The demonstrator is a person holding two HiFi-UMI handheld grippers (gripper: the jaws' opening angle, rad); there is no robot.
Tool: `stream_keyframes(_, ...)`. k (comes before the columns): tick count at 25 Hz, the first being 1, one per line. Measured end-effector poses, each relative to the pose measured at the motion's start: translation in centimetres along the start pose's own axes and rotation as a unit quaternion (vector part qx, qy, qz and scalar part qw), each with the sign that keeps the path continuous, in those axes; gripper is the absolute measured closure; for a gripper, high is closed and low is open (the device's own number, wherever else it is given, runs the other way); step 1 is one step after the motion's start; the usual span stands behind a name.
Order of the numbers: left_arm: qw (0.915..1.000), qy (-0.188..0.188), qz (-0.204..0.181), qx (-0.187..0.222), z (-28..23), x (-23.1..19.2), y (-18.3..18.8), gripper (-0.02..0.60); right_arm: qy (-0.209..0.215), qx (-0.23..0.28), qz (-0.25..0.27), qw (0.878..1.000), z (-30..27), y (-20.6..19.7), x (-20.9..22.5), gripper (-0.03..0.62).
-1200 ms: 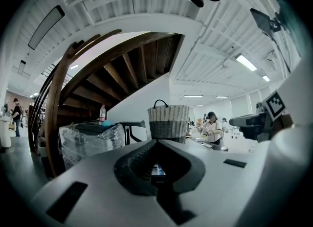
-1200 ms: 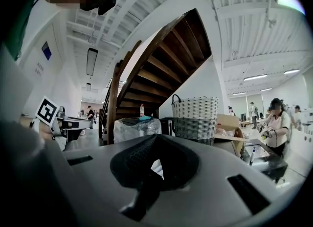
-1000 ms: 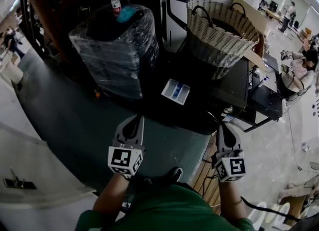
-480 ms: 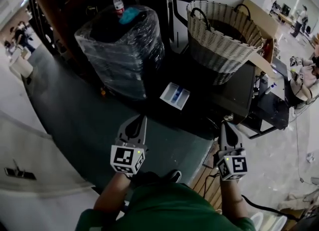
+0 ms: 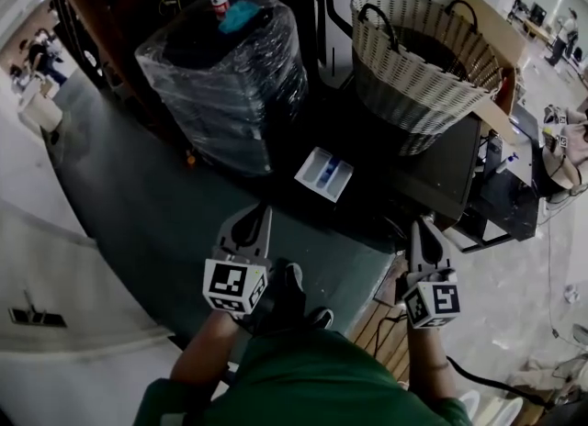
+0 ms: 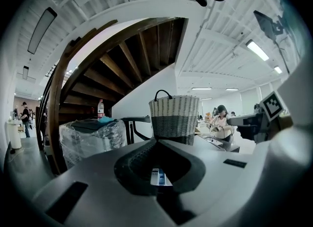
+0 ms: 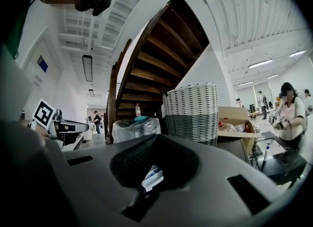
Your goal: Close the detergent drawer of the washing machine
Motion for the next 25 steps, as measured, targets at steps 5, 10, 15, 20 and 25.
stream_keyframes(5, 0.9998, -0.018, 0.002, 0.001, -4.0, -2.4, -0.5, 0.558, -0.022, -0.011, 0.007, 1.0, -3.1, -0.5, 0.8, 0.579)
stream_keyframes(10, 0.9994, -0.032, 0.009, 0.011, -8.4, -5.9, 0.5, 0.558, -0.03, -0.027, 0.023, 0.999, -7.7, 0.6, 0.3, 0.579)
stream_keyframes(15, 0.9993, -0.033, 0.019, 0.003, -11.5, -9.7, 0.2, 0.558, -0.026, -0.035, 0.024, 0.999, -12.9, 0.2, -0.7, 0.579)
stream_keyframes(20, 0.9991, -0.032, 0.027, -0.008, -13.4, -12.9, -0.8, 0.558, -0.022, -0.05, 0.02, 0.998, -17.0, -0.8, -1.9, 0.579)
stream_keyframes(25, 0.998, -0.036, 0.046, -0.023, -14.0, -14.5, -2.6, 0.558, -0.017, -0.067, 0.028, 0.997, -19.4, -1.5, -3.6, 0.579)
Point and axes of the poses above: the fingertips, and each gripper's own axes: z backward along the fingers, x to its right, y out of its top, the point moved 9 cm from there along z, backward along the fingers, and after that the axes turned 9 degrees about -y, right-handed, at the moved point
